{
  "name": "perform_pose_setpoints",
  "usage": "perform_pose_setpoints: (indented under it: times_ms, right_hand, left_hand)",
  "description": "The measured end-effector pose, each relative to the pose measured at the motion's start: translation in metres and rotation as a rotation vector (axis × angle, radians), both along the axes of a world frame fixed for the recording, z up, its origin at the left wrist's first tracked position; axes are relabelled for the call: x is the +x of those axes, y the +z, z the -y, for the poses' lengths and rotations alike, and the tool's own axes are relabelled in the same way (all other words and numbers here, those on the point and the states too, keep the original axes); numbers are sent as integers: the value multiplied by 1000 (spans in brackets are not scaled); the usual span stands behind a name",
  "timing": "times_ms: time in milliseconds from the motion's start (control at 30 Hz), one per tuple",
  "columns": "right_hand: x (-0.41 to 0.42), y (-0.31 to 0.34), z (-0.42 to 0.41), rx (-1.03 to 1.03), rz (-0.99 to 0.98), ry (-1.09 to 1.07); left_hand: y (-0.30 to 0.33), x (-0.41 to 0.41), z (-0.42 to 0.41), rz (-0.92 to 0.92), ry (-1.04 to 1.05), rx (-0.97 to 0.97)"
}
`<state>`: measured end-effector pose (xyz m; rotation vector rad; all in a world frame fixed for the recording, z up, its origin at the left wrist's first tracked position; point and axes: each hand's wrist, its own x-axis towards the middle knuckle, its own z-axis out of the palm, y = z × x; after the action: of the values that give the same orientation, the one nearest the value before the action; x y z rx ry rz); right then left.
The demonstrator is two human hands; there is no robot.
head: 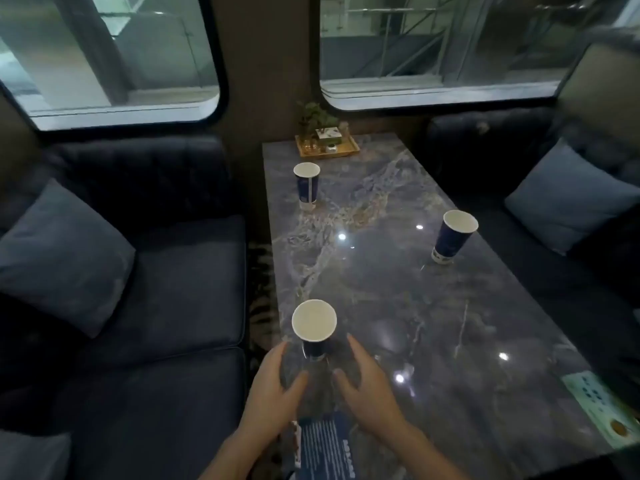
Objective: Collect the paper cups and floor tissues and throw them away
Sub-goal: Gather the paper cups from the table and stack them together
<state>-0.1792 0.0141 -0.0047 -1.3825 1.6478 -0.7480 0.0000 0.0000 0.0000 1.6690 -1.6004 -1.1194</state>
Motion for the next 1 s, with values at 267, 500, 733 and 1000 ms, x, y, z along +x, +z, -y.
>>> perform_pose_setpoints:
  times_ms: [267, 500, 733, 1000]
  right_hand:
    - [36, 5, 34, 2, 107, -182]
    - [49, 4, 48, -3, 142, -272]
    - [52, 6, 60, -52, 90, -329]
    - [33, 22, 59, -107, 129, -419]
  left_hand:
    - [-23, 21, 61, -60, -108, 131]
    - [-30, 19, 90, -154, -194, 98]
    - [-37, 17, 100, -251, -198, 85]
    - [-27, 1, 108, -275, -221, -9]
